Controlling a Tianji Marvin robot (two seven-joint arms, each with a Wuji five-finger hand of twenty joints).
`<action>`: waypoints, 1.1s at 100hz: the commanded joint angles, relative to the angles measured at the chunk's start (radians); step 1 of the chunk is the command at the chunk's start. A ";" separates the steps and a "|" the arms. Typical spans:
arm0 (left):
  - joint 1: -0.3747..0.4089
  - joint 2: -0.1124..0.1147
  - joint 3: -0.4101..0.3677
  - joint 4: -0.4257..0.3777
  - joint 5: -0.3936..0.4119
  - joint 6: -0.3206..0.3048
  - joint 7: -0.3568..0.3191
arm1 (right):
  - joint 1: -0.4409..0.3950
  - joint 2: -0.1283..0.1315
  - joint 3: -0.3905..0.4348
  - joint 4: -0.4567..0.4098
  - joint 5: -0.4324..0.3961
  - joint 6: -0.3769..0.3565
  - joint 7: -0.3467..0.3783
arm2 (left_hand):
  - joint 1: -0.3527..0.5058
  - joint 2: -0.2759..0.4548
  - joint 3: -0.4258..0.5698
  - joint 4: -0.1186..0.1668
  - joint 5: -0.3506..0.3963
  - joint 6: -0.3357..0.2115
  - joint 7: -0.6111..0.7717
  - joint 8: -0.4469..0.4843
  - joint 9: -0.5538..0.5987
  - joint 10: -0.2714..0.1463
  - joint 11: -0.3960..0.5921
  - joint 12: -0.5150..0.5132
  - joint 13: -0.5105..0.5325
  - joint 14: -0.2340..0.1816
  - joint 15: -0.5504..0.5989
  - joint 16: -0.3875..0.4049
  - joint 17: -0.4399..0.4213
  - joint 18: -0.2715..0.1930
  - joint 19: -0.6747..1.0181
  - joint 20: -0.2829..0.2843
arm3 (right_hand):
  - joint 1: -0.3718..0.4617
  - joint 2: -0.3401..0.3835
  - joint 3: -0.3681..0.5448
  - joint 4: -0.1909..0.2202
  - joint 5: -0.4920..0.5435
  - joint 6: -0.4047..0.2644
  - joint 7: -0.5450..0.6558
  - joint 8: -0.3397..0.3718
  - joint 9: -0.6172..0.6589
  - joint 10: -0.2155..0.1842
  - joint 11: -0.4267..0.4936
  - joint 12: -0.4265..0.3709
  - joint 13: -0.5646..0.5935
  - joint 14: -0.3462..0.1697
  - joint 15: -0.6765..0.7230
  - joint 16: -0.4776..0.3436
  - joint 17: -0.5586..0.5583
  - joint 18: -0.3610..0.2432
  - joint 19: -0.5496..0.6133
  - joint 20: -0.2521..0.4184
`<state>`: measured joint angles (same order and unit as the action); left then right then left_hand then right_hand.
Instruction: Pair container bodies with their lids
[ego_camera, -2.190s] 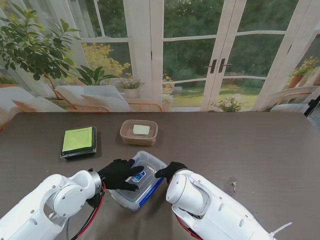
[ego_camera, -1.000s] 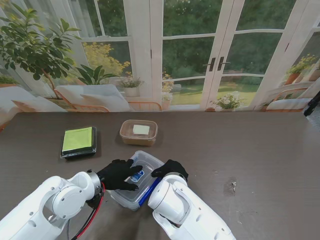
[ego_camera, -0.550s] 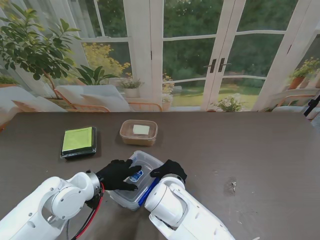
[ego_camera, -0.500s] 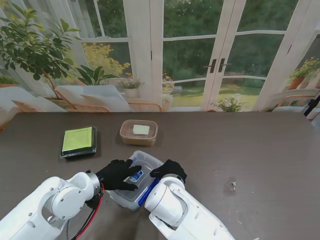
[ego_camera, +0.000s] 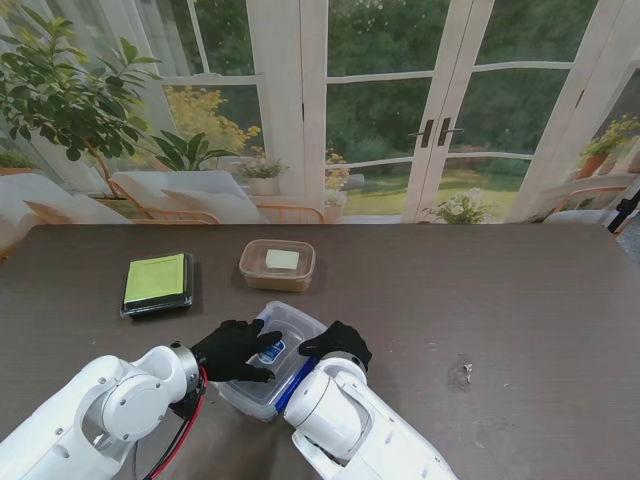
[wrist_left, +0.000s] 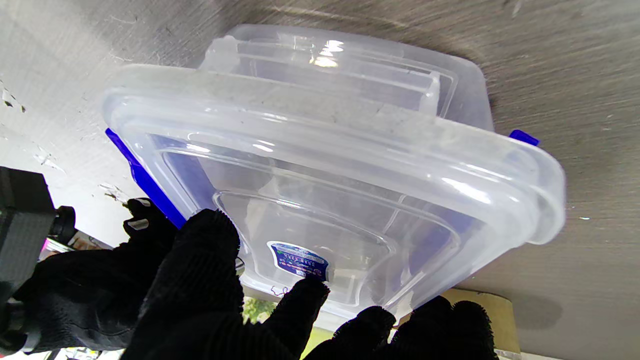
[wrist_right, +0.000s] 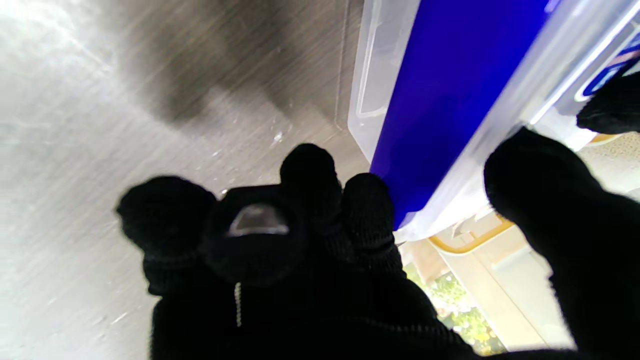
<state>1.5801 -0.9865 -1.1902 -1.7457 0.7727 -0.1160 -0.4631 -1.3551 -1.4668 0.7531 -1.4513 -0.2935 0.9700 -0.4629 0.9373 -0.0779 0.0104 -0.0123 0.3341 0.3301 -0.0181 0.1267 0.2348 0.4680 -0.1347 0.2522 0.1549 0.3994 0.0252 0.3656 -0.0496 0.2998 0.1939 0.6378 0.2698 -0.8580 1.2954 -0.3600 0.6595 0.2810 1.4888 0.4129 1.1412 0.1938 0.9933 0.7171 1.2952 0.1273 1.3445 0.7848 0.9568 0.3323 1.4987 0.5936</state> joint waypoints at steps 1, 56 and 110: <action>0.026 -0.007 0.019 0.031 -0.005 -0.003 -0.036 | -0.049 -0.036 -0.036 0.005 0.020 0.030 0.031 | -0.021 0.058 -0.021 0.016 0.032 -0.030 0.030 0.015 0.111 -0.123 0.183 0.061 0.007 -0.056 0.040 0.005 -0.008 -0.050 -0.029 0.016 | 0.272 -0.136 0.085 0.036 -0.067 -0.151 0.041 -0.013 0.009 -0.126 0.070 0.022 0.026 -0.199 -0.004 0.003 0.120 -0.002 -0.019 0.018; 0.047 -0.008 0.008 0.020 0.005 0.006 -0.027 | -0.073 0.000 -0.058 -0.042 -0.034 0.043 0.156 | -0.022 0.059 -0.022 0.016 0.032 -0.025 0.030 0.015 0.111 -0.122 0.183 0.061 0.008 -0.056 0.039 0.005 -0.008 -0.050 -0.029 0.017 | 0.209 -0.069 0.013 0.096 -0.328 -0.005 -0.631 -0.110 -0.028 -0.158 0.169 0.040 0.021 -0.123 -0.020 -0.021 0.072 0.066 -0.074 0.011; 0.052 -0.007 0.004 0.015 0.007 0.013 -0.036 | -0.116 -0.061 0.017 -0.032 -0.239 0.044 0.287 | -0.022 0.060 -0.022 0.016 0.032 -0.024 0.030 0.015 0.110 -0.124 0.183 0.060 0.007 -0.058 0.039 0.005 -0.009 -0.052 -0.029 0.017 | 0.431 0.127 0.135 0.019 -0.267 -0.047 -0.653 -0.118 0.003 -0.143 0.175 0.071 0.021 -0.116 0.031 0.003 0.100 0.080 -0.066 0.001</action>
<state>1.6052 -0.9904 -1.2049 -1.7596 0.7811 -0.1057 -0.4555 -1.4401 -1.5150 0.7870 -1.5118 -0.5613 0.9653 -0.2097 0.9373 -0.0779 0.0104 -0.0123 0.3341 0.3313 -0.0266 0.1255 0.2337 0.4675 -0.1455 0.2522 0.1423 0.4032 0.0134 0.3604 -0.0585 0.3021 0.1834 0.6380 0.2871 -0.7902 1.2958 -0.3887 0.3428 0.6678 0.8123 0.3138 1.1180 0.0724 1.1479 0.7657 1.2950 0.0314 1.3586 0.7750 0.9568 0.3782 1.4292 0.5936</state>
